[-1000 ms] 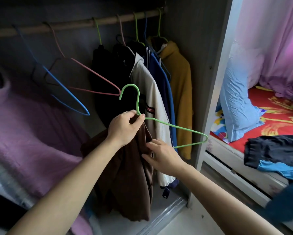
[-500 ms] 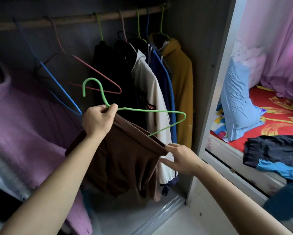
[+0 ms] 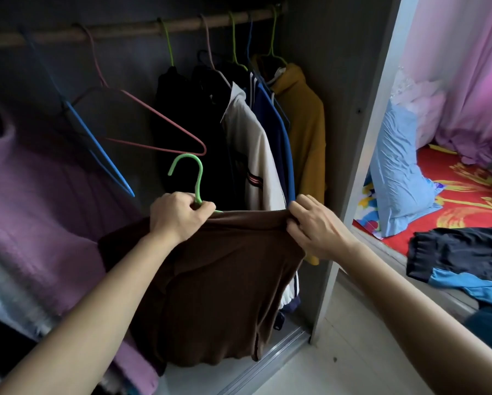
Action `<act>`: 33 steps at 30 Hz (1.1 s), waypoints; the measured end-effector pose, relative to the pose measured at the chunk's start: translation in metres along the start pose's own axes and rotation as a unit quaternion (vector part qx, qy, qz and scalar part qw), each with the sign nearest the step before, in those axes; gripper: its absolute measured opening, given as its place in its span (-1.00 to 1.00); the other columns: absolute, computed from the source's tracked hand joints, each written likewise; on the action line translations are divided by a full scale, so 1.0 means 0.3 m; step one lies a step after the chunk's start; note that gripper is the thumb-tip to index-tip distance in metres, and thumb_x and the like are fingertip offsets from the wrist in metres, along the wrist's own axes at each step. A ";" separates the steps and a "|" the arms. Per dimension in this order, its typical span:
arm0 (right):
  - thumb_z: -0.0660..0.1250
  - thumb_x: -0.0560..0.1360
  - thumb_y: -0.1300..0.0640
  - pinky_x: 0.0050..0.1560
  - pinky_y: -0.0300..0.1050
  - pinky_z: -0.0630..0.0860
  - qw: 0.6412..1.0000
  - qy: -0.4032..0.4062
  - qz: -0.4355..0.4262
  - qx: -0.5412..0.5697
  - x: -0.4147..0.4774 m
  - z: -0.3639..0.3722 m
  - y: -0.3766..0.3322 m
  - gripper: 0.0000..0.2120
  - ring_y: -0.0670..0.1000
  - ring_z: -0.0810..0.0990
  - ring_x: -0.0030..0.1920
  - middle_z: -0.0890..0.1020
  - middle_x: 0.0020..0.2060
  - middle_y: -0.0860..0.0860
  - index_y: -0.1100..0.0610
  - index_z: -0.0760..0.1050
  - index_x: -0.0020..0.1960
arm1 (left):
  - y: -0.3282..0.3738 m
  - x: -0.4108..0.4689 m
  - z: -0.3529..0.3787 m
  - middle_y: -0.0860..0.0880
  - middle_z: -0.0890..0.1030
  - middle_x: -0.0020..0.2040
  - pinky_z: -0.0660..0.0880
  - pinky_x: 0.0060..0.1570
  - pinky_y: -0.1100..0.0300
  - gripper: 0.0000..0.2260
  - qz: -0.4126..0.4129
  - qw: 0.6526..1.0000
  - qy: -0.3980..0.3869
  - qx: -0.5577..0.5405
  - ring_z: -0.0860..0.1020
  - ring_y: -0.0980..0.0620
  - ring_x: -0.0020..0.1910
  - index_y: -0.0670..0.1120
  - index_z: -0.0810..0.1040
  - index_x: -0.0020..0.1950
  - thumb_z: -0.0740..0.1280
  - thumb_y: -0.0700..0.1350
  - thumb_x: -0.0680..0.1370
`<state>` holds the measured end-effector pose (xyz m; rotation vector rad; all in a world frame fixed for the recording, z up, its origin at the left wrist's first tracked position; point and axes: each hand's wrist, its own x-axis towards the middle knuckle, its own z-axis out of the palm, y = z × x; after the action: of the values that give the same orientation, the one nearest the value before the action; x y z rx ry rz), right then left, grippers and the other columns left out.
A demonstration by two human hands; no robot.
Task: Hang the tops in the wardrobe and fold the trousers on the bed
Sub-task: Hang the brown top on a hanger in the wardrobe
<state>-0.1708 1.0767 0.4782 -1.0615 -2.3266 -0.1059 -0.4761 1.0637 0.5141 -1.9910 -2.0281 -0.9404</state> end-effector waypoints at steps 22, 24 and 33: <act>0.17 0.68 0.06 -0.15 0.00 0.49 0.992 0.001 0.020 0.127 0.179 -0.033 -0.016 -0.78 0.01 0.56 -0.20 0.60 -0.20 0.01 0.16 0.52 0.01 | 0.043 -0.083 0.022 0.00 0.51 -0.26 0.48 -0.09 0.01 -0.67 -0.015 0.974 0.140 -0.176 0.53 -0.08 -0.17 -0.02 0.48 -0.28 0.28 0.16 0.57; 0.17 0.68 0.05 -0.14 0.00 0.49 0.990 0.000 0.022 0.138 0.172 -0.031 -0.015 -0.77 0.00 0.55 -0.20 0.59 -0.20 0.01 0.16 0.52 0.01 | 0.027 -0.153 0.070 0.02 0.49 -0.29 0.47 -0.17 0.03 -0.60 -0.035 0.986 0.105 -0.122 0.53 -0.08 -0.18 0.00 0.44 -0.32 0.25 0.30 0.50; 0.22 0.66 0.03 -0.19 -0.06 0.48 0.973 -0.005 0.074 0.220 0.144 -0.026 -0.058 -0.77 -0.05 0.55 -0.21 0.60 -0.23 0.00 0.14 0.56 -0.03 | 0.004 -0.158 0.270 -0.11 0.58 0.13 0.48 0.06 0.04 -0.69 -0.186 0.980 -0.051 -0.057 0.52 -0.14 0.17 -0.01 0.61 0.23 0.35 0.10 0.56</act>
<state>-0.2019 1.0915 0.5103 -0.9982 -2.1275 0.4537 -0.4443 1.0656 0.4260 -1.7758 -2.5159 -1.0633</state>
